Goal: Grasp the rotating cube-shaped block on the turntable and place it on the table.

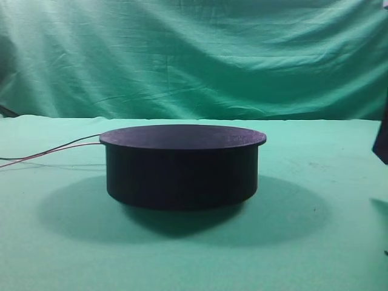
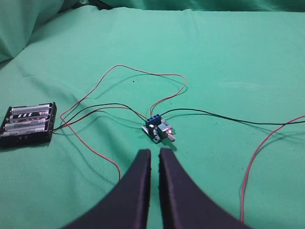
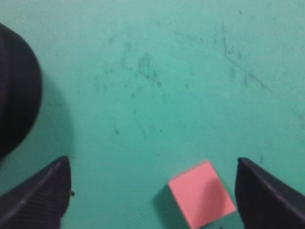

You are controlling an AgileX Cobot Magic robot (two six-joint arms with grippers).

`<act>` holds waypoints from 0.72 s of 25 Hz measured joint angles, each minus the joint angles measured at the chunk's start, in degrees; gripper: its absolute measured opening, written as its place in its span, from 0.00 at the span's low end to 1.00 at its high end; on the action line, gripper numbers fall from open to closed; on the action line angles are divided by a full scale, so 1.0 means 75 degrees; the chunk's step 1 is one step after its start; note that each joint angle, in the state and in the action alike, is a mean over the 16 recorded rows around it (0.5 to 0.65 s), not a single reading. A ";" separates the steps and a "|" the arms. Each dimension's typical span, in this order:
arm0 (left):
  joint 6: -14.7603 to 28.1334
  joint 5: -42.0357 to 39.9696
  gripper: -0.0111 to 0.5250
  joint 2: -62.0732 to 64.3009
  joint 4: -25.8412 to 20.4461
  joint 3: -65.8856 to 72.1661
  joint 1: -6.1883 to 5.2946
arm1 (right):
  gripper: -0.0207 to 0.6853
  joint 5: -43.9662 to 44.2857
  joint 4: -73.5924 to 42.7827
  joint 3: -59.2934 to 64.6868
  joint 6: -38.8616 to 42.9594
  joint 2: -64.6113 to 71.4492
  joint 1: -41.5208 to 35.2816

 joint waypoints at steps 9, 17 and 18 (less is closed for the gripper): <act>0.0000 0.0000 0.02 0.0000 0.0000 0.0000 0.0000 | 0.07 0.1727 -0.1446 -0.0265 0.1842 -0.2479 0.0000; 0.0000 0.0000 0.02 0.0000 0.0000 0.0000 0.0000 | 0.03 0.2282 -0.2398 -0.0119 0.3161 -0.4355 0.0000; 0.0000 0.0000 0.02 0.0000 0.0000 0.0000 0.0000 | 0.03 0.2295 -0.2473 -0.0100 0.3244 -0.4504 0.0000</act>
